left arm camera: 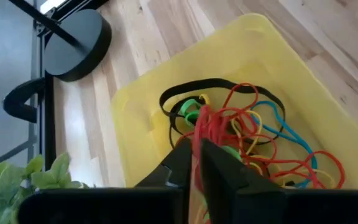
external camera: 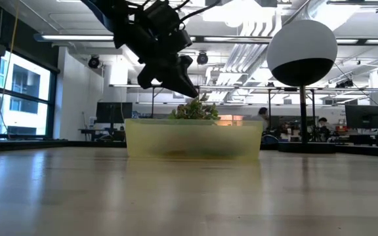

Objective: Pick and place rubber bands into bin
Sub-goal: Put the red rubber band into the yellow bin, then return to Home Position

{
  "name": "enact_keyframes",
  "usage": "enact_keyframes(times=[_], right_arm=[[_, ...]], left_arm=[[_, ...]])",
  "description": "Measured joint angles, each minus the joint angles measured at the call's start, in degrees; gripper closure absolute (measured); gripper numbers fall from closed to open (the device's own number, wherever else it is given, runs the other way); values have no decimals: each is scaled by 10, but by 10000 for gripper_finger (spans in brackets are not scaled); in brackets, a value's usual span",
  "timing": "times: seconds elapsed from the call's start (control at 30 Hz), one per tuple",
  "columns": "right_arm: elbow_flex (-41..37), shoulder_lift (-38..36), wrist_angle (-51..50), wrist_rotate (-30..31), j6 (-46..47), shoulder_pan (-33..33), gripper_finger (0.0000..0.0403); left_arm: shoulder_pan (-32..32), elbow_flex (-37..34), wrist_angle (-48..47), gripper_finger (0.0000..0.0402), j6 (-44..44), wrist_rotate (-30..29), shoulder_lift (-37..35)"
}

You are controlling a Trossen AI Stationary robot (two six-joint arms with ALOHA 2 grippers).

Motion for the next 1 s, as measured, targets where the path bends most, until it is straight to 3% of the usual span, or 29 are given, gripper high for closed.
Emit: enact_keyframes(times=[0.1,0.37,0.5,0.77,1.0], right_arm=[[0,-3,-4,-1,0,0,226],[0,-3,-9,-20,-9,-19,226],[0,-10,-26,-27,-15,-38,226],[0,-106,-52,-144,-38,-111,226],[-3,-189,-82,-151,-60,-196,226]], left_arm=[[-1,0,-2,352,2,3,0],[-1,0,1,225,2,5,0],[-1,-1,23,185,-9,51,-13],[-13,-1,-8,157,-14,46,-61],[-51,-12,4,156,-11,-41,-112]])
